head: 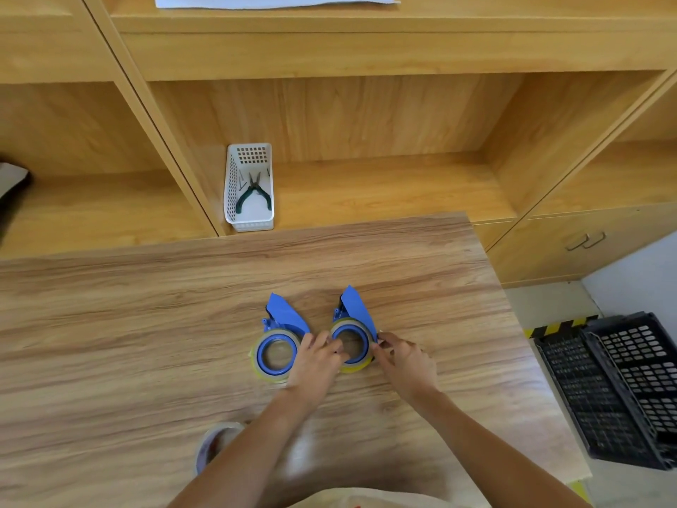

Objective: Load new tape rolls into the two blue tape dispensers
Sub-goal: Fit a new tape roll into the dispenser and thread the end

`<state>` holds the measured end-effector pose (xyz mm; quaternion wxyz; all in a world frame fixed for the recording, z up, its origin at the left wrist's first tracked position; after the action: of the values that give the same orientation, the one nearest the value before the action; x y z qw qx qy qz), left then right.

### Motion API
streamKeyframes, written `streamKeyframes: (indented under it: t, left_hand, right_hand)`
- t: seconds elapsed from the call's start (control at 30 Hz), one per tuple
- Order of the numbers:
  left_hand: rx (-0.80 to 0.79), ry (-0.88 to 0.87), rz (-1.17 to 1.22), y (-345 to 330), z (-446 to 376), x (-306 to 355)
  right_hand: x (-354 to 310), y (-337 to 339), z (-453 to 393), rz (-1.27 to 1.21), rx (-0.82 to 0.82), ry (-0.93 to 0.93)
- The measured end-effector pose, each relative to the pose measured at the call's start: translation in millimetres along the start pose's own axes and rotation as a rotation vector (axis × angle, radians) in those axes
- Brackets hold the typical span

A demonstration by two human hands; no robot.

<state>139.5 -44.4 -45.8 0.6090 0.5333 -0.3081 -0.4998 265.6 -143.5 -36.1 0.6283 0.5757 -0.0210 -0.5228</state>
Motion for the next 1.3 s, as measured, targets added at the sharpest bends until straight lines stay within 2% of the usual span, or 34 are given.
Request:
streamKeyframes:
  t: [0.07,0.17,0.33,0.4,0.5,0.77,1.07,1.3]
  left_hand:
    - [0.014,0.007,0.025,-2,2,-2]
    - [0.069,0.037,0.137,2,15,-13]
    - [0.191,0.171,0.3,0,58,-68]
    - [0.178,0.175,0.299,-9,72,-87]
    - [0.053,0.072,0.206,-24,79,-96]
    - [-0.038,0.028,0.139,-30,77,-91]
    - [-0.095,0.028,0.105,-33,76,-87]
    - [0.0,0.011,0.003,-23,75,-85]
  right_hand:
    - [-7,7,-2,-0.08,0.077,0.048]
    - [-31,5,-8,-0.065,0.155,0.227]
    - [-79,-31,-18,-0.03,-0.01,0.402]
    - [-91,-50,-19,0.041,-0.106,0.397]
    - [-100,-72,-21,0.177,-0.2,0.353]
    - [-110,-83,-28,0.297,-0.214,0.251]
    - [-126,-89,-24,0.32,-0.188,0.255]
    - [-140,-96,-29,0.451,-0.199,0.172]
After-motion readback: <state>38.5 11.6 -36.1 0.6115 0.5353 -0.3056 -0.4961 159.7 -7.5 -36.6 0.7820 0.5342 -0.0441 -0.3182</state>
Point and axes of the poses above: each hand's wrist, its own z-axis away from the middle knuckle, its own y-axis out of the back of the hand, x = y × z, the point moved 7 cm from there along -z, towards the middle knuckle, and after that the axes turned 12 degrees about -z, right-handed, at the moved point
